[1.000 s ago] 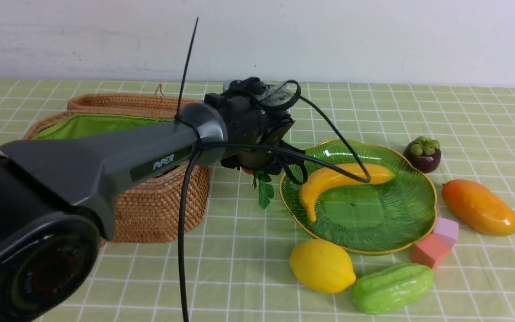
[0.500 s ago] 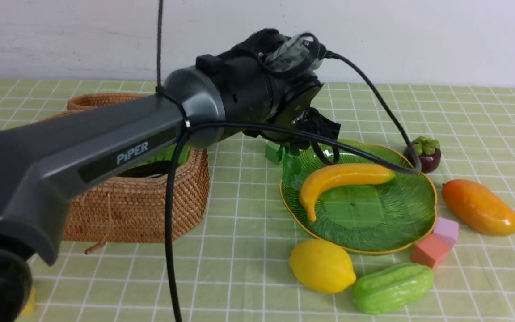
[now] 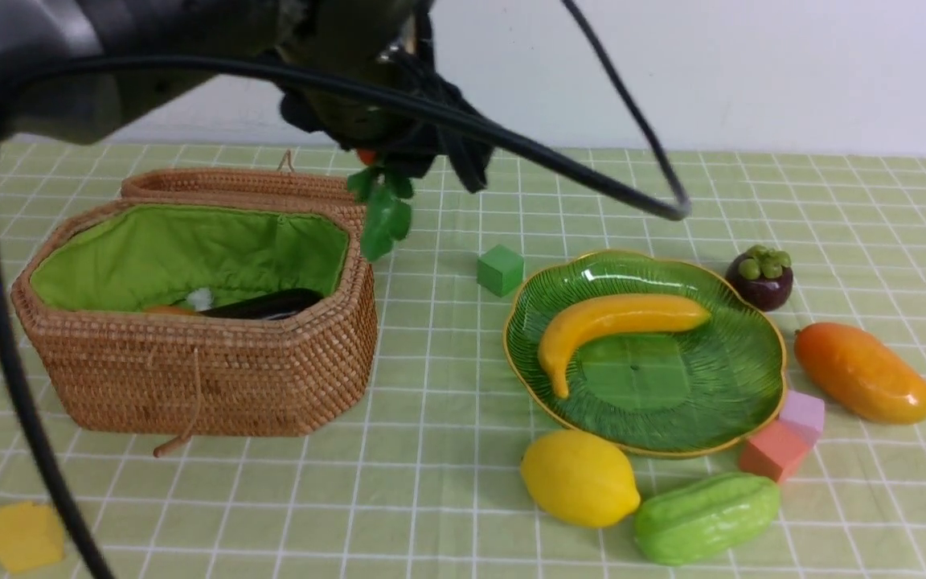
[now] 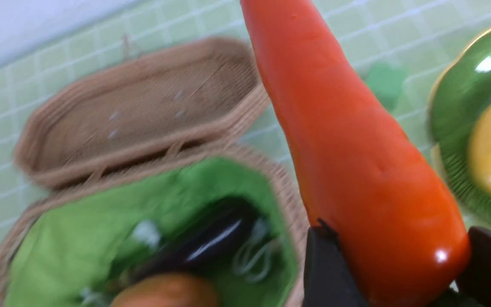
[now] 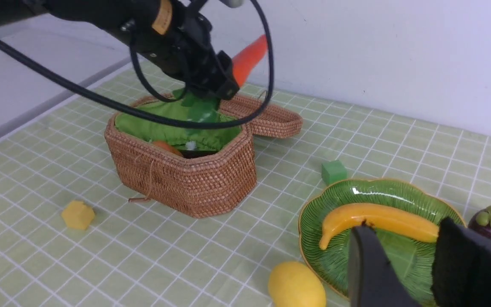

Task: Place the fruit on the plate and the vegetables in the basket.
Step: Use the left arm to grab a carrot and put it into the left basket

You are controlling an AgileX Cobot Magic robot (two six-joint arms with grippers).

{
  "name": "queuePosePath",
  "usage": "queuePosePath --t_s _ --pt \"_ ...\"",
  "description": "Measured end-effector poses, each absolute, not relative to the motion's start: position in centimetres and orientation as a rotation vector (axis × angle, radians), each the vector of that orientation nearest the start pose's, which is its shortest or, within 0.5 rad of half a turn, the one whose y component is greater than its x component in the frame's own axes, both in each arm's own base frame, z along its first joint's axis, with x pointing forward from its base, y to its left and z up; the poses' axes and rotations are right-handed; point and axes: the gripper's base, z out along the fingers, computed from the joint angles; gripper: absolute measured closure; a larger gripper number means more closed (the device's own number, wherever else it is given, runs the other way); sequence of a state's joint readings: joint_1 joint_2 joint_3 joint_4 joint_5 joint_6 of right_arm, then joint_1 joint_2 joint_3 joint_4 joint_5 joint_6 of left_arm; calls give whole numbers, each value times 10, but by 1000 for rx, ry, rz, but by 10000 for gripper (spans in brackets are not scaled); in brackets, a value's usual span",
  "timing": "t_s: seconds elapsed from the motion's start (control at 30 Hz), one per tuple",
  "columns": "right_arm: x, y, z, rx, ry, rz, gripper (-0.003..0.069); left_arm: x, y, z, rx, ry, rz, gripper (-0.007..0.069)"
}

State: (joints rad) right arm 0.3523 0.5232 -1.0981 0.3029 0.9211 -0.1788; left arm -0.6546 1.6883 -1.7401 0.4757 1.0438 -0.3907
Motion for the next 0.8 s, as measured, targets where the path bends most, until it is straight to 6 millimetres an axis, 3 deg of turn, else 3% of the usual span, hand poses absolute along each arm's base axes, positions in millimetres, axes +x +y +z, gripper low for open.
queuePosePath --t_s 0.27,0.53,0.8 --pt "41 41 448 -523 1768 485 423 300 -137 377 501 2306 199 246" --pt "41 41 448 -530 1760 482 424 326 -80 341 834 2259 282 246" --pt "42 41 450 -521 1743 483 424 350 -52 313 1225 2174 243 246"
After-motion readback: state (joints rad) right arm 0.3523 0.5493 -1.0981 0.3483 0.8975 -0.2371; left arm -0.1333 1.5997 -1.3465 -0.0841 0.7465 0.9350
